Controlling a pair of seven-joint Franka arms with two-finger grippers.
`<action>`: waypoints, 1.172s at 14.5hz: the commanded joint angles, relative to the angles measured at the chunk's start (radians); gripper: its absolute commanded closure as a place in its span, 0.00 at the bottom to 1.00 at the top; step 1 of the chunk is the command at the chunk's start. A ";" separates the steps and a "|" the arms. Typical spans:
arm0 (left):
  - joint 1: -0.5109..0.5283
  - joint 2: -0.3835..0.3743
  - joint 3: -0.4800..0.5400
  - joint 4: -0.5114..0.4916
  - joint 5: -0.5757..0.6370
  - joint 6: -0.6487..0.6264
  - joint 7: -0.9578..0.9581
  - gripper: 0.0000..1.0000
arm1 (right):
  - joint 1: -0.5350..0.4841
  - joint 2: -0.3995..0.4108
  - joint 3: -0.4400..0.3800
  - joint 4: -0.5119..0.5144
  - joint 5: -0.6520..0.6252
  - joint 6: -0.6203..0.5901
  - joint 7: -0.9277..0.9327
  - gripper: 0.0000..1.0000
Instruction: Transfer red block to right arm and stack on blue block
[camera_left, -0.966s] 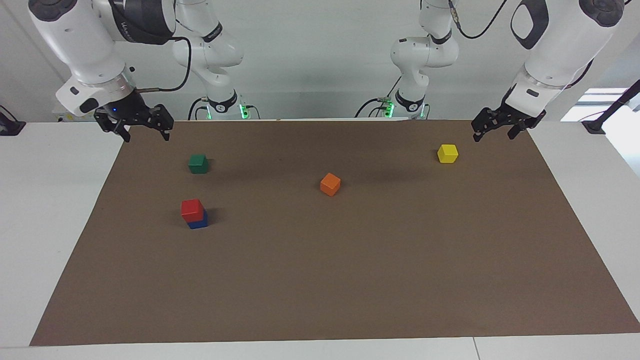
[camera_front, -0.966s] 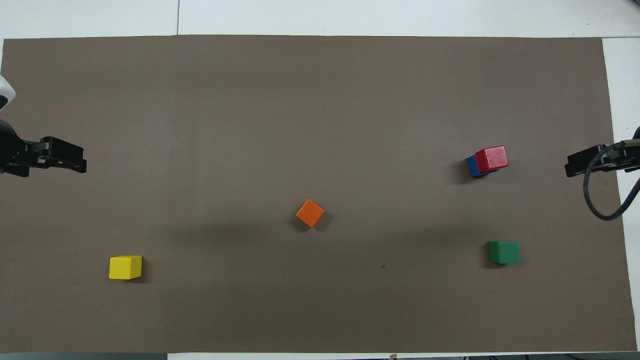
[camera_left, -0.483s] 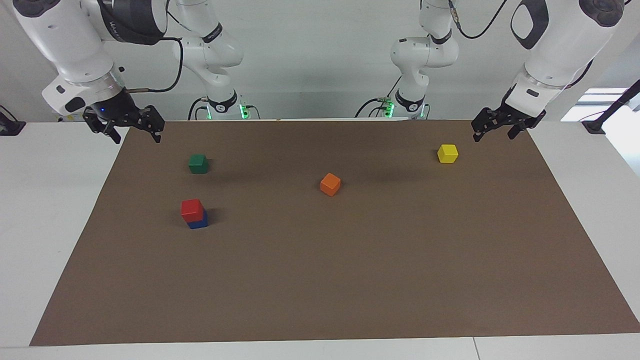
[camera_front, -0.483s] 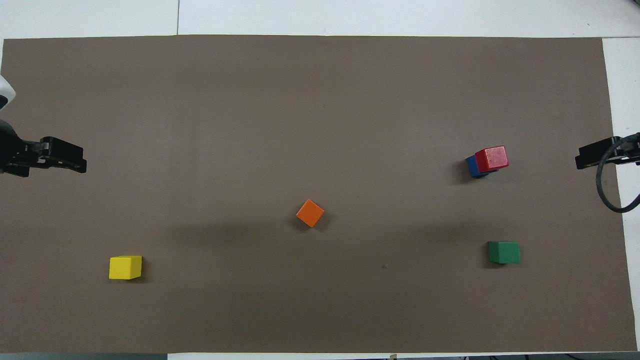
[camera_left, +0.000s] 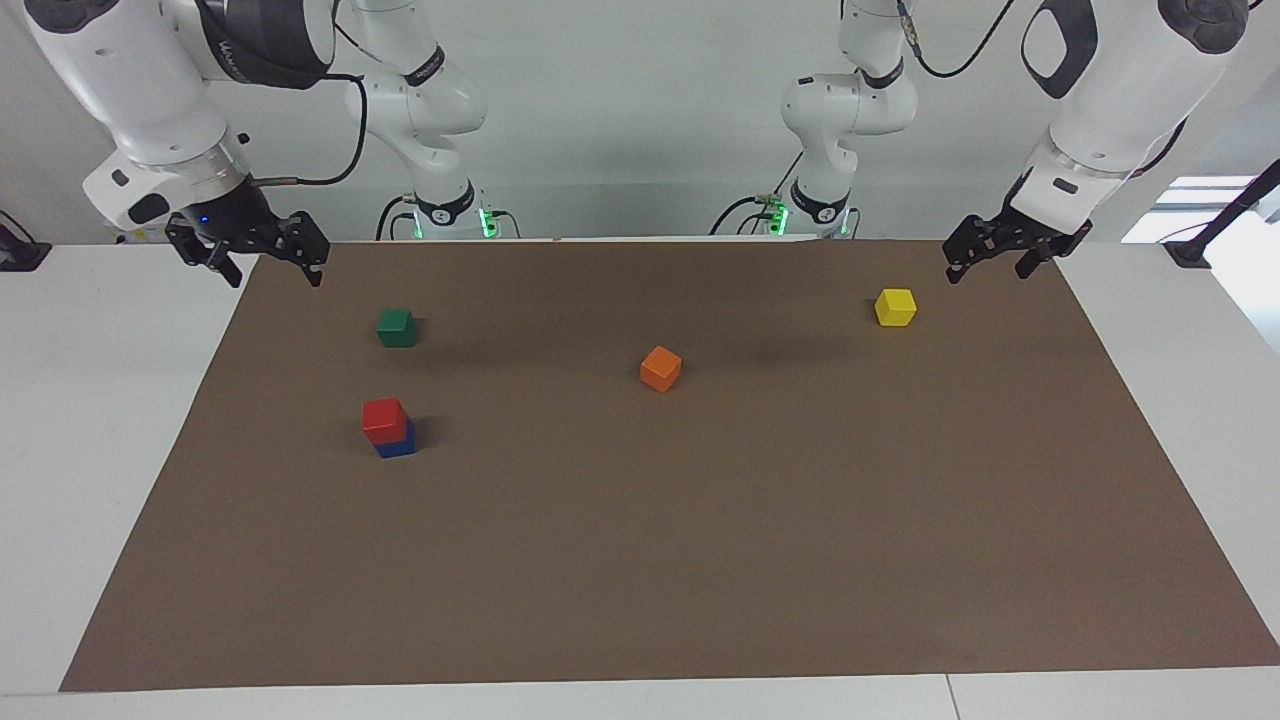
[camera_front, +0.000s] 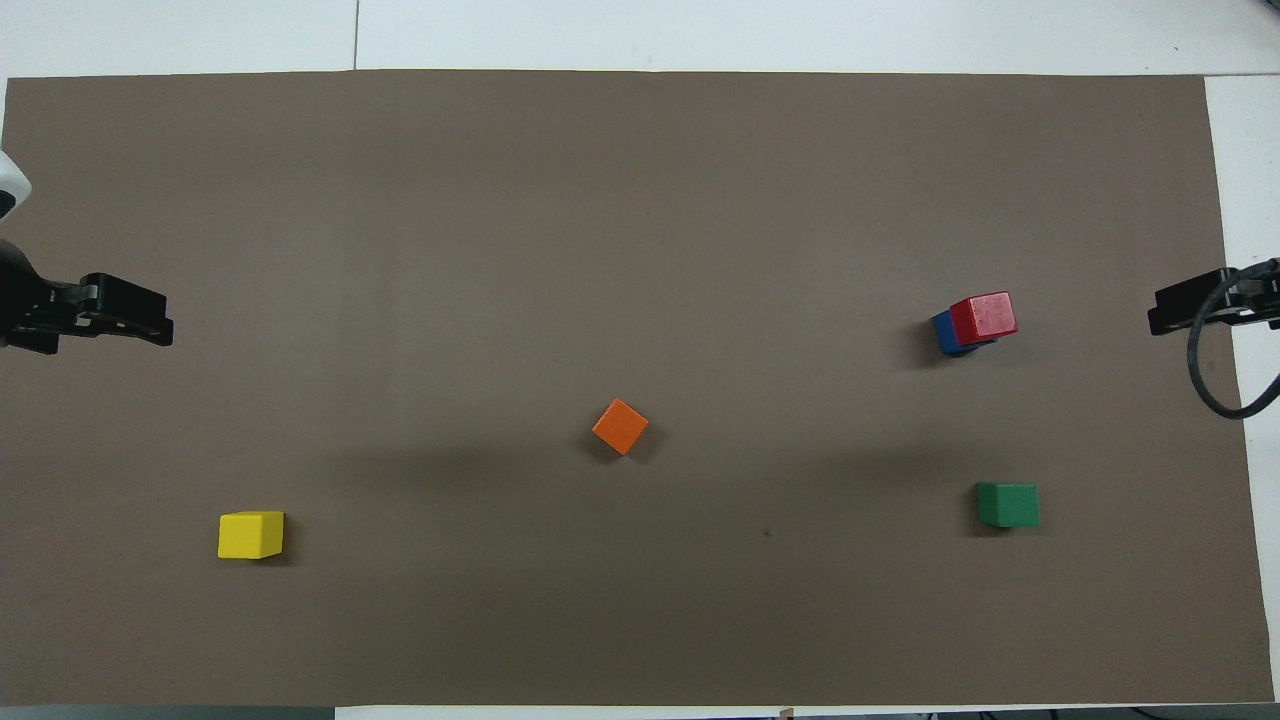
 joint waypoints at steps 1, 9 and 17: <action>0.003 -0.018 -0.001 -0.017 -0.001 0.003 -0.011 0.00 | -0.006 0.007 0.005 0.012 0.003 -0.013 0.023 0.00; 0.003 -0.018 -0.001 -0.017 -0.001 0.003 -0.011 0.00 | -0.023 0.006 0.002 0.011 0.074 -0.017 0.023 0.00; 0.003 -0.018 -0.001 -0.017 -0.001 0.003 -0.011 0.00 | -0.024 0.004 0.002 0.009 0.073 -0.025 0.015 0.00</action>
